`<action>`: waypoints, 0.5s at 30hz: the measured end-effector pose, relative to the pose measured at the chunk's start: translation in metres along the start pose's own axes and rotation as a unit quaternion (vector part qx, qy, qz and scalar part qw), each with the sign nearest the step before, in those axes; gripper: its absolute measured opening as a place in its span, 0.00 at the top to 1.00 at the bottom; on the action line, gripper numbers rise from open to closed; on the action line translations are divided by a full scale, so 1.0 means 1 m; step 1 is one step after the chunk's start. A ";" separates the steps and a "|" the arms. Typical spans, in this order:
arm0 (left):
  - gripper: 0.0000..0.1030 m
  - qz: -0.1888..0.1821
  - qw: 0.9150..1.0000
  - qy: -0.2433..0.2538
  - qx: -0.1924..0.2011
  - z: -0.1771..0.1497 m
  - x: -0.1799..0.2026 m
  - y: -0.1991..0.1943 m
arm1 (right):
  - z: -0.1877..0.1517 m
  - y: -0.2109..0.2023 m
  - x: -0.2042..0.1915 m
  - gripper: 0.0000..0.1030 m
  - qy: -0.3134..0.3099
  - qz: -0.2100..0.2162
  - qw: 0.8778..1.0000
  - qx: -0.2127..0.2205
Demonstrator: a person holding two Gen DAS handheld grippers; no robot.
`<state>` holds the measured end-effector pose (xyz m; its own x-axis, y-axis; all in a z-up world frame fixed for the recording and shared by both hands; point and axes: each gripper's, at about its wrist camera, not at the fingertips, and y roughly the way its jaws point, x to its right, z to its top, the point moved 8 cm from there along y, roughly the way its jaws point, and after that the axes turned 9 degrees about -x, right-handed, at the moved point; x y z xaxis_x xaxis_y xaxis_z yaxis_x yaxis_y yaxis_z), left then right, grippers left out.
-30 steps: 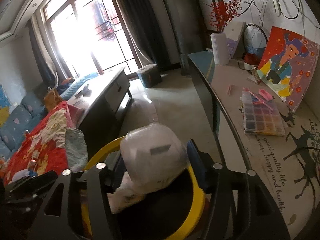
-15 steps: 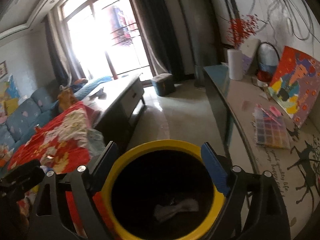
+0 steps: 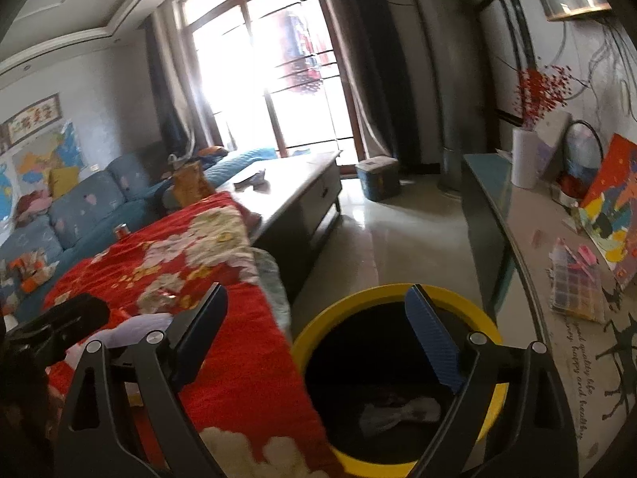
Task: Collect trash
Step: 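Move both tools back to the trash pile on the bedspread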
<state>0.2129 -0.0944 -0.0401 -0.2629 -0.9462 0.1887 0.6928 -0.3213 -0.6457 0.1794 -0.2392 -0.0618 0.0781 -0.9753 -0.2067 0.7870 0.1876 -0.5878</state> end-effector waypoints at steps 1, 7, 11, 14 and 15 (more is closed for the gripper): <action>0.11 0.002 1.000 -0.003 0.004 0.000 -0.003 -0.004 | 0.000 -0.001 -0.005 0.14 -0.004 0.002 1.000 0.000; 0.11 0.014 0.999 -0.022 0.019 -0.001 -0.026 -0.022 | -0.002 -0.007 -0.032 0.14 -0.026 0.019 0.999 0.001; 0.11 0.024 0.999 -0.036 0.028 -0.004 -0.042 -0.033 | -0.004 -0.009 -0.048 0.14 -0.038 0.030 0.999 0.000; 0.11 0.031 0.998 -0.046 0.030 -0.007 -0.054 -0.039 | -0.007 -0.009 -0.058 0.14 -0.043 0.039 0.998 -0.005; 0.11 0.034 0.998 -0.049 0.030 -0.009 -0.058 -0.040 | -0.008 -0.009 -0.064 0.14 -0.046 0.043 0.998 -0.007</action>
<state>0.1942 -0.0263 -0.0314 -0.1489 -0.9642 0.2197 0.7469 -0.2552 -0.6140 0.1623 -0.1779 -0.0500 0.2019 -0.9618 -0.1847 0.7660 0.2726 -0.5822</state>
